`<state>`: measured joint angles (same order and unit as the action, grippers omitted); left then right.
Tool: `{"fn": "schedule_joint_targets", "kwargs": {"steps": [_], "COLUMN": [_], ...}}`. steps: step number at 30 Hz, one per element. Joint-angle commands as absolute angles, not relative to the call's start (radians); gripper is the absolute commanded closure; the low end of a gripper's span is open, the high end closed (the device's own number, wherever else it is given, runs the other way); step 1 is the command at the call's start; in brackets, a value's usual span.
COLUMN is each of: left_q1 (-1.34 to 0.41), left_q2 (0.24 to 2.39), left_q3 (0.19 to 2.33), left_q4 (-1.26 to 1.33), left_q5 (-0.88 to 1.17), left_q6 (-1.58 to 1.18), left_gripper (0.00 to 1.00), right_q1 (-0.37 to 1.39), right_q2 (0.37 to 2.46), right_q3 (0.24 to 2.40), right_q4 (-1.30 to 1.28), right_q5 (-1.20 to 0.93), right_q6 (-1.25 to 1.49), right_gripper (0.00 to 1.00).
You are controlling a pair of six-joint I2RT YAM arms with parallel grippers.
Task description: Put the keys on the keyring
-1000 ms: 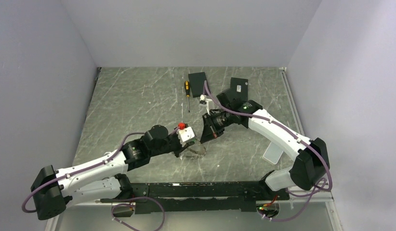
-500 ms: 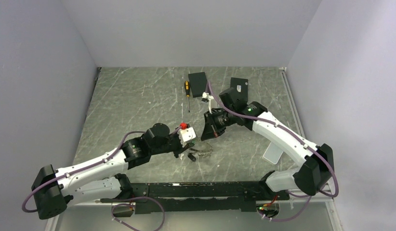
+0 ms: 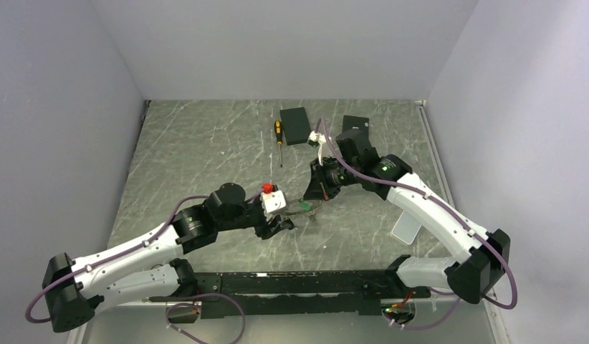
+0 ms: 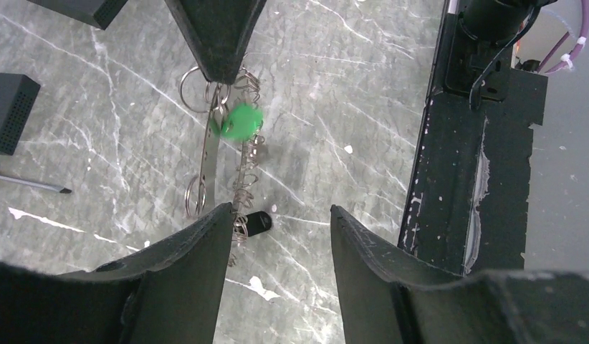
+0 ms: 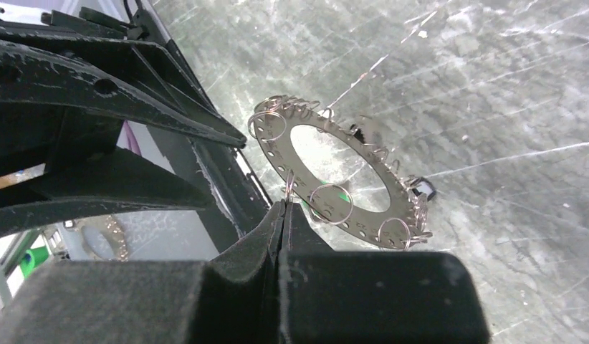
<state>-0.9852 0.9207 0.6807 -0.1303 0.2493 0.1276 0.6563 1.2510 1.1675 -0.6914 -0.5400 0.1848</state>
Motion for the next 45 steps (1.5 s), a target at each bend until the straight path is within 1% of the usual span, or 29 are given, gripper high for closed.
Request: {"fn": "schedule_joint_targets", "kwargs": {"steps": [1,5,7,11,17,19,20,21,24,25,33,34,37,38,41,42,45], "left_q1": [-0.983,-0.983,-0.983,-0.984,-0.983,-0.983,-0.983,-0.983,-0.983,-0.983,-0.984,-0.983,-0.984,-0.984,-0.985,-0.985,-0.985], "left_q2": [0.864,0.832,0.828,0.850,0.935,0.956,0.962,0.968,0.977,0.978,0.964,0.962,0.946,0.940,0.915,0.908,0.903], "left_q3": [0.745,0.758,0.767,0.775,0.776,0.767,0.762,0.757,0.747,0.747,0.775,0.780,0.788,0.790,0.792,0.792,0.792], "left_q4": [-0.180,-0.219,-0.237,-0.240,-0.182,-0.147,-0.130,-0.114,-0.079,-0.073,-0.121,-0.132,-0.147,-0.149,-0.150,-0.148,-0.136], "left_q5": [0.256,0.178,0.155,0.163,0.179,0.180,0.178,0.179,0.189,0.188,0.185,0.180,0.157,0.151,0.139,0.137,0.116], "left_q6": [0.164,0.225,0.260,0.324,0.316,0.309,0.307,0.305,0.307,0.304,0.306,0.313,0.328,0.335,0.386,0.412,0.474], "left_gripper": [0.42,0.42,0.43,0.44,0.42,0.43,0.49,0.58,0.94,1.00,1.00,1.00,1.00,1.00,1.00,1.00,1.00], "right_q1": [0.666,0.682,0.692,0.706,0.712,0.713,0.715,0.715,0.716,0.716,0.718,0.718,0.717,0.718,0.718,0.718,0.718], "right_q2": [1.200,1.185,1.182,1.169,1.156,1.152,1.149,1.145,1.137,1.134,1.111,1.109,1.104,1.100,1.084,1.077,1.052], "right_q3": [1.221,1.214,1.211,1.199,1.192,1.190,1.186,1.183,1.177,1.174,1.151,1.151,1.154,1.152,1.142,1.139,1.125], "right_q4": [-0.624,-0.615,-0.613,-0.594,-0.590,-0.590,-0.588,-0.586,-0.583,-0.582,-0.560,-0.561,-0.560,-0.555,-0.540,-0.534,-0.518], "right_q5": [-0.522,-0.526,-0.525,-0.533,-0.538,-0.544,-0.545,-0.546,-0.544,-0.542,-0.511,-0.505,-0.532,-0.546,-0.566,-0.566,-0.571], "right_q6": [0.140,0.121,0.115,0.115,0.108,0.104,0.104,0.102,0.100,0.099,0.108,0.109,0.110,0.111,0.115,0.114,0.114], "right_gripper": [1.00,1.00,1.00,1.00,1.00,1.00,1.00,1.00,1.00,1.00,1.00,0.97,0.74,0.64,0.46,0.43,0.39]}}
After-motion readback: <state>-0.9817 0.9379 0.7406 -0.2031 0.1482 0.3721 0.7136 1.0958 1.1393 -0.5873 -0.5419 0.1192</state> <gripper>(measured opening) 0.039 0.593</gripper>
